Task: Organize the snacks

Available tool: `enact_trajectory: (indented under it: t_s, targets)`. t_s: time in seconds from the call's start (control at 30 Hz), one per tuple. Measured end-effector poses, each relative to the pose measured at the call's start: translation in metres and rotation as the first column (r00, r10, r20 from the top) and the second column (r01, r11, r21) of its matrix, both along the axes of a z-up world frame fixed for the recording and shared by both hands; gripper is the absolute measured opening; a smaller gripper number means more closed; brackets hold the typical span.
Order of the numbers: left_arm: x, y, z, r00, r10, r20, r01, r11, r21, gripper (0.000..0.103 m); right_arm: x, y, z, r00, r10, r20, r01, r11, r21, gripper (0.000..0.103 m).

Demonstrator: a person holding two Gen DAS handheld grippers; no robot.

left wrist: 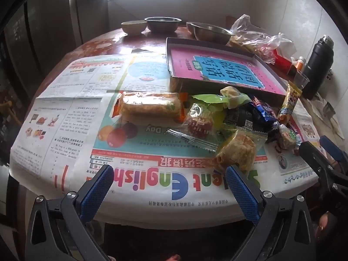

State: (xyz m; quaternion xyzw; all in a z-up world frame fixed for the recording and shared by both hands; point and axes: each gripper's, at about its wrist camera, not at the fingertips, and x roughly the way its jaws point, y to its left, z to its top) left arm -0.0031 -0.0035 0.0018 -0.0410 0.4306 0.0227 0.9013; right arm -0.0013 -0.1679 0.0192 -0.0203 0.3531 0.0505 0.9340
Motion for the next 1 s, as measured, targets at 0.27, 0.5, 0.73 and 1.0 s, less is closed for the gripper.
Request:
enact_trajectory:
  t_s: [0.27, 0.5, 0.73, 1.0]
  targets:
    - [0.0, 0.0, 0.005, 0.999, -0.027, -0.046, 0.025, 0.999, -0.036, 0.102, -0.004, 0.002, -0.004, 1.0, 0.01, -0.013, -0.01, 1.0, -0.007, 0.102]
    - [-0.003, -0.006, 0.003, 0.998, -0.04, -0.037, 0.039, 0.999, -0.032, 0.102, -0.008, -0.003, -0.007, 1.0, 0.006, -0.01, -0.006, 1.0, -0.003, 0.102]
    - [-0.007, -0.012, 0.004, 0.998, -0.055, -0.027, 0.054, 0.998, -0.032, 0.102, -0.009, -0.002, -0.005, 1.0, 0.003, -0.016, -0.004, 1.0, -0.007, 0.102]
    - [-0.012, -0.016, 0.006, 0.998, -0.06, -0.018, 0.059, 0.998, -0.032, 0.102, -0.012, 0.001, -0.006, 1.0, 0.023, -0.018, -0.023, 1.0, -0.008, 0.102]
